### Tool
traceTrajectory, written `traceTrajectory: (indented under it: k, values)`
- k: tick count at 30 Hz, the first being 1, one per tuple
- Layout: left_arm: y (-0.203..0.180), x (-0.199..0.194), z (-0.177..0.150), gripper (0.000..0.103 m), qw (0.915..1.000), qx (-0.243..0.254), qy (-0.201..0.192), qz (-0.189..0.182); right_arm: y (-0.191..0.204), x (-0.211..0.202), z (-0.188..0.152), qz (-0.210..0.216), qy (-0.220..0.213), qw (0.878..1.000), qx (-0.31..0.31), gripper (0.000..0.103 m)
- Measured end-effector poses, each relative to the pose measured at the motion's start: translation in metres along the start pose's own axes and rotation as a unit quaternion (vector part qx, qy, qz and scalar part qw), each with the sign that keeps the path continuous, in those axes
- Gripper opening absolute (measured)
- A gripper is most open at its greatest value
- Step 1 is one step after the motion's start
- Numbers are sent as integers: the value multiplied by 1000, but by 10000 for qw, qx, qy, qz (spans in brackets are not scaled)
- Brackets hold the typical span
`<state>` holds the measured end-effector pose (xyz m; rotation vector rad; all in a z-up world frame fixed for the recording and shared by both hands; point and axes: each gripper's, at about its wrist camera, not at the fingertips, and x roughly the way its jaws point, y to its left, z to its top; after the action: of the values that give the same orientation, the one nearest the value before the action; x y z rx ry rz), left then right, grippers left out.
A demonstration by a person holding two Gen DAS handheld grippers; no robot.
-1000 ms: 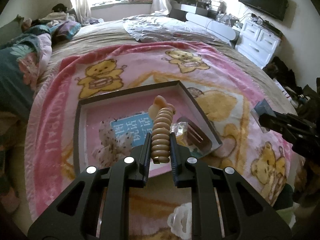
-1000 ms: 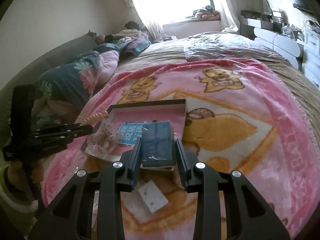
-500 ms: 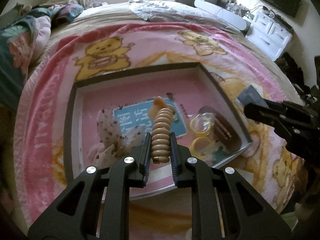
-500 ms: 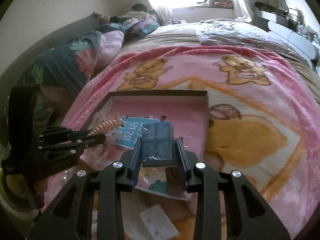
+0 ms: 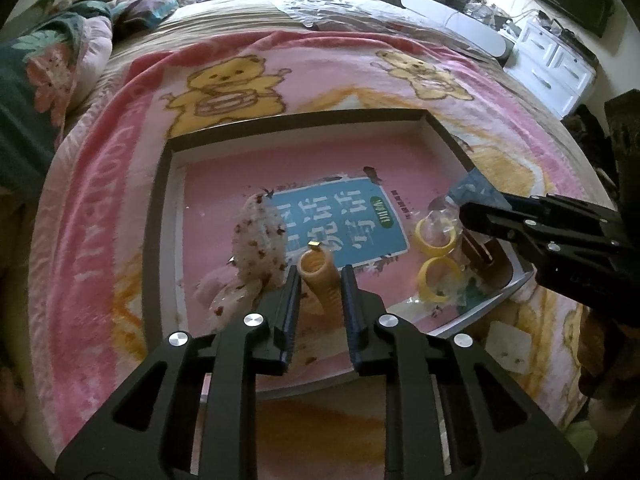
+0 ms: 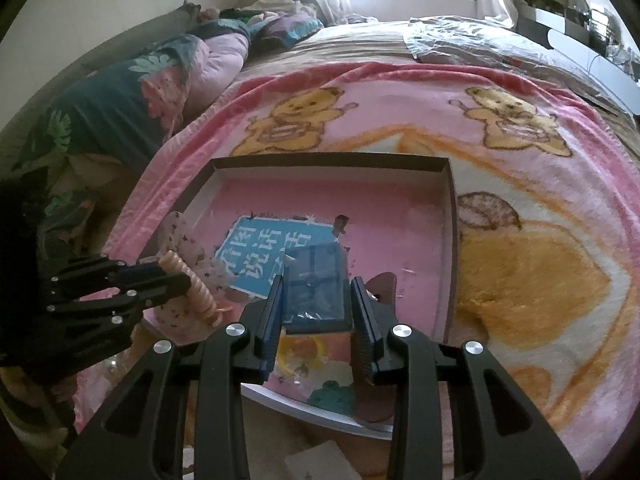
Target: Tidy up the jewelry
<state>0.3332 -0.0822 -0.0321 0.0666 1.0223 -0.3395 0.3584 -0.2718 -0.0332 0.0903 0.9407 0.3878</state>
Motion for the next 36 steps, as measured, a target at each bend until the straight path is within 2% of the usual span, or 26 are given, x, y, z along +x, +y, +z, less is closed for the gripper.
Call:
traceTrajectory:
  k: [2, 5, 9, 12, 14, 26, 29, 36]
  values:
    - [1, -3, -1, 17, 10000, 0, -6, 12, 1, -4, -1, 28, -60, 10000, 7, 43]
    - [2, -8, -2, 20, 10000, -3, -42, 22, 4, -14, -3, -56, -189, 9998, -16, 62]
    - [1, -16, -3, 25, 9999, -15, -90, 57, 4, -33, -7, -79, -352, 9993, 23, 74]
    - [1, -25, -3, 35, 9998, -42, -166, 81, 4, -48, -9, -119, -481, 9988, 33, 79]
    - [0, -32, -4, 38, 9997, -63, -210, 70, 4, -60, -12, -130, -567, 9983, 39, 81]
    - [-11, -96, -10, 85, 9971, -161, -733, 129, 15, -120, -25, -143, -1011, 9948, 29, 87]
    - [-11, -112, -13, 90, 9961, -194, -844, 174, 20, -135, -27, -139, -1116, 9937, 11, 88]
    - [-5, -149, -27, 91, 9927, -330, -1108, 330, 33, -167, -36, -109, -1323, 9911, -103, 89]
